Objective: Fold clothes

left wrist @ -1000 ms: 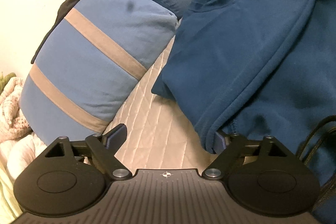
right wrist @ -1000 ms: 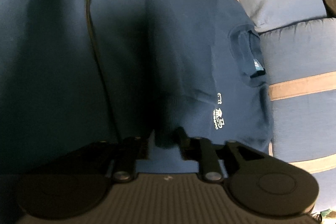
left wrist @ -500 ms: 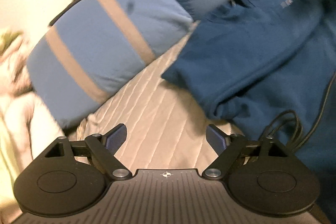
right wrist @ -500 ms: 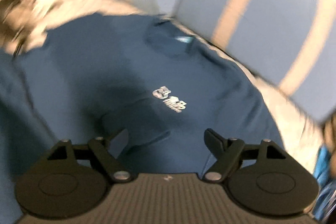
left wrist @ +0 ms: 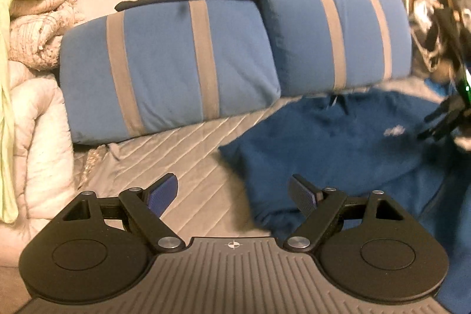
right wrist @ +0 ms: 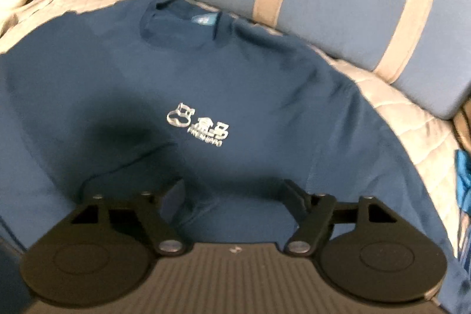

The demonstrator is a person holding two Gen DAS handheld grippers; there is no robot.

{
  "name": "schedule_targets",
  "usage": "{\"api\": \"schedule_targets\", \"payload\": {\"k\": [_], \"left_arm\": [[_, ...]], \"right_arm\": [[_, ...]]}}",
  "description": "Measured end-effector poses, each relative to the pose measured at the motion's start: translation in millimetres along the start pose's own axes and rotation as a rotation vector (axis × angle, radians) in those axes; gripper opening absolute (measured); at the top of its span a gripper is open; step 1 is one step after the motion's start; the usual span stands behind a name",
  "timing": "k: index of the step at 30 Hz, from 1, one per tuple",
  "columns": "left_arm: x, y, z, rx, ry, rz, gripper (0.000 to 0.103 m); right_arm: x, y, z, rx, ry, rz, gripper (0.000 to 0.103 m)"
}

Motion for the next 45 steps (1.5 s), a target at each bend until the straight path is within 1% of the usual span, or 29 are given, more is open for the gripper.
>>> {"api": "schedule_targets", "payload": {"k": [1,3,5,10,14,19,22,25,28,31,34,39,43,45], "left_arm": [[-1.1,0.3,-6.8,-0.013,0.003,0.004,0.083],[-2.2,2.4,-22.6,-0.025,0.012,0.009,0.083],[-2.7,5.7,-39.1,-0.026,0.023,0.013,0.083],[-11.2,22.6,-86.5,0.014,0.087,0.038,0.083],[-25.3,35.6,-126.6,0.027,0.17,0.042,0.083],[-47.3,48.2,-169.5,0.018,0.277,0.055,0.083],[-51.1,61.8,-182.1,0.0,0.318,0.091,0.083],[-52.8,76.6,-191.9,-0.022,0.354,0.133,0.084],[-42.4,100.6,-186.7,-0.029,0.363,0.171,0.084],[-14.7,131.4,-173.3,-0.024,0.326,0.211,0.084],[19.9,161.7,-155.7,-0.035,0.258,0.241,0.084],[68.7,192.6,-116.1,-0.121,0.158,0.294,0.084],[97.3,211.5,-74.8,-0.111,0.11,0.29,0.084],[105.0,214.1,-53.0,-0.118,0.09,0.29,0.084]], "right_arm": [[-8.5,3.5,-3.7,0.015,0.021,0.011,0.088],[-27.0,11.6,-11.5,0.049,0.07,0.032,0.1],[-47.7,23.0,-19.1,0.085,0.117,0.052,0.103],[-106.6,62.6,-38.0,0.182,0.233,0.097,0.103],[-161.2,99.9,-47.3,0.257,0.317,0.125,0.103],[-244.8,151.2,-54.2,0.331,0.454,0.219,0.103],[-286.4,175.4,-50.5,0.376,0.522,0.264,0.103],[-317.4,195.1,-39.8,0.395,0.549,0.326,0.103],[-335.3,210.0,-22.4,0.414,0.549,0.378,0.103],[-340.6,219.4,3.2,0.458,0.531,0.4,0.103],[-336.4,224.9,31.3,0.492,0.496,0.406,0.103],[-327.7,226.8,81.1,0.521,0.423,0.432,0.103],[-320.1,231.1,120.3,0.554,0.367,0.46,0.103],[-315.3,234.9,139.8,0.578,0.342,0.473,0.103]]}}
Point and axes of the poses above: each gripper's, at about its wrist camera, not at the fingertips, and x roughly the way its jaws point, y to its right, z to its underside, the point moved 3 cm from there along x, roughly the way its jaws point, and after that the axes turned 2 degrees about -z, right-handed, at the moved point
